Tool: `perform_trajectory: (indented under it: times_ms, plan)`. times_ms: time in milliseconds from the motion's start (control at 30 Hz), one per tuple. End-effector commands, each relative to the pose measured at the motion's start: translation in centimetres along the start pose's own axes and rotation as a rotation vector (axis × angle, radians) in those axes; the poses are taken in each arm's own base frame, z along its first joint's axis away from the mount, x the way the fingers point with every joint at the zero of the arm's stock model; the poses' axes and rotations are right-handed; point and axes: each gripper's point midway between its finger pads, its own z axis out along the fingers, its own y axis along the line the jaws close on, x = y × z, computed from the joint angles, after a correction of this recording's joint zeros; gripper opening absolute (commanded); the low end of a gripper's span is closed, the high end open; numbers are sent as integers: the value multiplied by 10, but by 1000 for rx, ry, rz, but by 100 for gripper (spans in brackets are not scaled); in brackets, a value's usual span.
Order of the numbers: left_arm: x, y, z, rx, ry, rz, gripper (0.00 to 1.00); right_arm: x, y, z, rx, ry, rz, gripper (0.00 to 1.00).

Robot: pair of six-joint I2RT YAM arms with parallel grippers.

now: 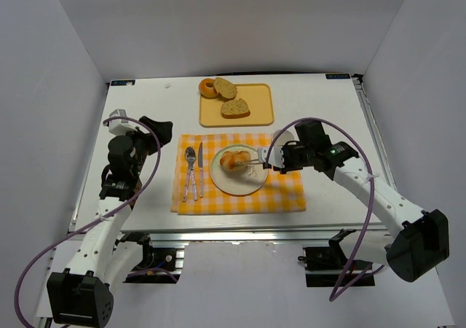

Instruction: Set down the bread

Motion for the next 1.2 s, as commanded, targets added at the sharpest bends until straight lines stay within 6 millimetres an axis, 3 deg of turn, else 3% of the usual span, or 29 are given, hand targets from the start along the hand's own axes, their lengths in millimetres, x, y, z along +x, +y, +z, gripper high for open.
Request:
perform_trajectory:
  times_ms: [0, 100, 333, 533, 700, 833, 933, 1033, 1067, 1133, 1167]
  plan:
    - [-11, -17, -1, 56, -15, 1, 98, -5, 9, -4, 0, -31, 8, 9]
    - [-11, -17, -1, 59, -15, -2, 98, 1, 19, -3, -23, -17, 15, 17]
    - [-12, -19, -1, 65, -21, -11, 98, -9, 23, -14, -23, -54, 4, 40]
    - [-12, -20, -2, 69, -24, -17, 98, -14, 31, -23, -31, -71, -12, 41]
    - [-11, -21, -2, 74, -20, -13, 98, -30, 22, -37, 9, -128, -5, 38]
    - [-12, -22, -1, 82, -23, -18, 98, -63, -26, -62, 146, -235, 226, 31]
    - [-10, -22, 2, 87, -21, -24, 98, -60, -74, -76, 267, -276, 393, 22]
    - [-10, -24, 4, 94, -16, -19, 98, -26, -112, -87, 371, -290, 627, 17]
    - [-9, -24, 5, 94, -12, -17, 98, -4, -127, -99, 444, -278, 753, 16]
    - [-10, -24, 7, 96, -11, -11, 98, 28, -146, -103, 537, -249, 872, 6]
    - [-9, -25, 7, 98, -9, -9, 98, 59, -150, -110, 630, -197, 995, 3]
